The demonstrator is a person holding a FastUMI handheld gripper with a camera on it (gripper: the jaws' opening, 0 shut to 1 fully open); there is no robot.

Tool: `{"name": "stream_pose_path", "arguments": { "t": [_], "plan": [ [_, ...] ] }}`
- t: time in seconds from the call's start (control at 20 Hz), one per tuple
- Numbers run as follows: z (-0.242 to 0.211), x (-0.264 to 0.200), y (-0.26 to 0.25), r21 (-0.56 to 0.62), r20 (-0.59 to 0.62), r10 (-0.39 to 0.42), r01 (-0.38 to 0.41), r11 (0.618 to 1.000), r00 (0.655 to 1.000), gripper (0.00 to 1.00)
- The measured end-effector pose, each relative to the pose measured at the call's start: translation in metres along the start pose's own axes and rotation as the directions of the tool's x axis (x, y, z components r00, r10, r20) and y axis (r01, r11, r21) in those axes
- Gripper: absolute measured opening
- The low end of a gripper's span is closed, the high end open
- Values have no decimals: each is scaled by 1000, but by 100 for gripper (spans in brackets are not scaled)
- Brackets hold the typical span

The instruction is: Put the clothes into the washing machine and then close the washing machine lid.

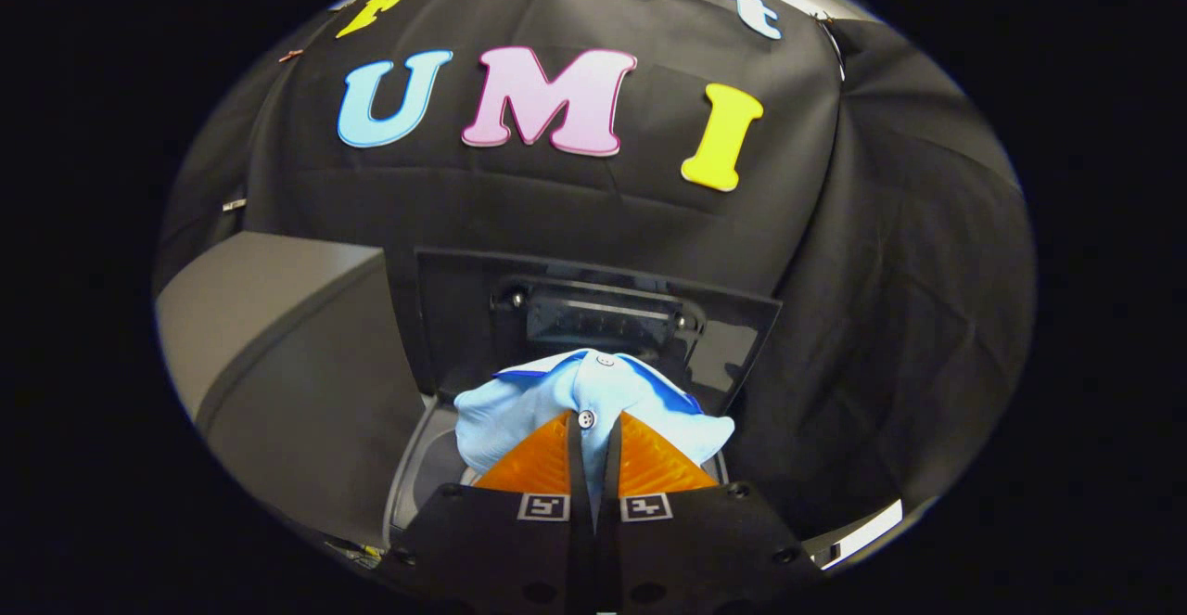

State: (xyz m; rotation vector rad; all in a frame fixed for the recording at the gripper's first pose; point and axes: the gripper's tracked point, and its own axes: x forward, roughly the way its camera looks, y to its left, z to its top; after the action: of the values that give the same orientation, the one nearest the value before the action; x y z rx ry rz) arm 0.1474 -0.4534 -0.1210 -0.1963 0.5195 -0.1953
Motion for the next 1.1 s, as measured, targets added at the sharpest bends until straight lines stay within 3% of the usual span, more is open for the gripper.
{"name": "stream_pose_path", "arguments": {
  "t": [0.5,1.1],
  "plan": [
    [-89,54,11,-20,-154,-6,3,1000,988,6],
    [-163,83,20,-25,-358,-21,13,1000,933,5]
  ]
}}
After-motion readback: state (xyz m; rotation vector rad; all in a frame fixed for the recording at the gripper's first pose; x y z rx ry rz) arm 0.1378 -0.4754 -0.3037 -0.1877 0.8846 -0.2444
